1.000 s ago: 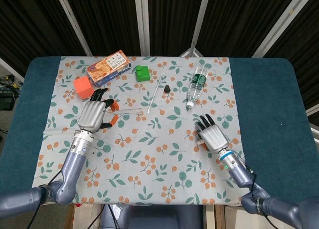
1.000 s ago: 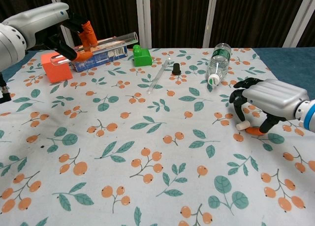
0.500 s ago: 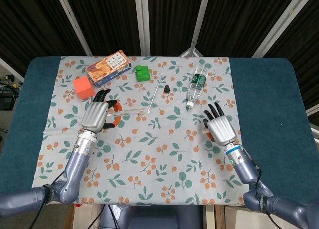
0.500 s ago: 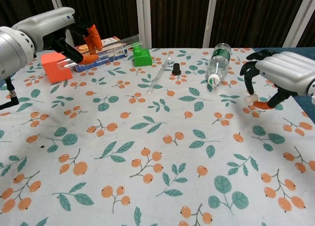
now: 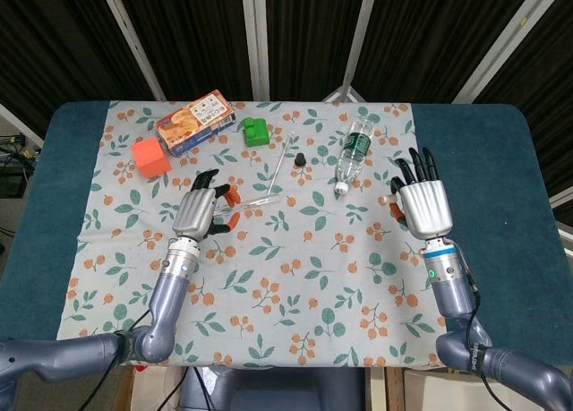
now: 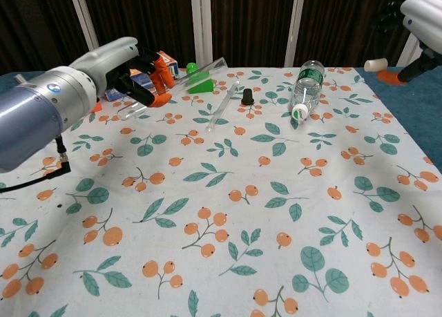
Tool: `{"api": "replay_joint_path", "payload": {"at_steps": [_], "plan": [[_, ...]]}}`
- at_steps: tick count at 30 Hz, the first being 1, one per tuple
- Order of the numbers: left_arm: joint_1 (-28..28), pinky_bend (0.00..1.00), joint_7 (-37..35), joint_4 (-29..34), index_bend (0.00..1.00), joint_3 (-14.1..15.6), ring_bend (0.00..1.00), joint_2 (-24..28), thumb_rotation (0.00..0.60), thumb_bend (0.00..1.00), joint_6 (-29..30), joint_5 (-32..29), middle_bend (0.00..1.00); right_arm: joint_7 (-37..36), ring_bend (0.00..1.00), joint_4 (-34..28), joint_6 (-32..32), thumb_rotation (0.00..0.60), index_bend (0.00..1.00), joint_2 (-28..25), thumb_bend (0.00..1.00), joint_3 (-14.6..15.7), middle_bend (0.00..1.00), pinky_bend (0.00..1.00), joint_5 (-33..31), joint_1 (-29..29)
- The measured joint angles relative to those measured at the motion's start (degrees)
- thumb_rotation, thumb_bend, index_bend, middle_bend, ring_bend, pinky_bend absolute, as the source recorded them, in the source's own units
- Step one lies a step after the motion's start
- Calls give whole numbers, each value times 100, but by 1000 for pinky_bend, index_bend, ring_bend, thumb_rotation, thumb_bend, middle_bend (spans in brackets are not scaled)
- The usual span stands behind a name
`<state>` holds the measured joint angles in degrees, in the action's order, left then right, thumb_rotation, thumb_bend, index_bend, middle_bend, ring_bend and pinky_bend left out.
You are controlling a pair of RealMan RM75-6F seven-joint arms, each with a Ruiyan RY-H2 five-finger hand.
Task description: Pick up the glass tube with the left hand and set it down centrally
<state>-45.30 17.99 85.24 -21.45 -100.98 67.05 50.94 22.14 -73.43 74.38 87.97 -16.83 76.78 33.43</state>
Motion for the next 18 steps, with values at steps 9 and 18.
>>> {"api": "replay_joint_path", "payload": {"at_steps": [9,18], "plan": [[-232,0,-180,-429,527,-215,78,-662,600,679,21,-116,507,365,69,-194,352,600,603,294,361,-132,245,36,-153,3],[-492,0,-200,-843,527,-429,77,-1088,600,680,-35,-192,507,608,69,-35,363,600,603,511,360,-145,245,36,107,341]]}}
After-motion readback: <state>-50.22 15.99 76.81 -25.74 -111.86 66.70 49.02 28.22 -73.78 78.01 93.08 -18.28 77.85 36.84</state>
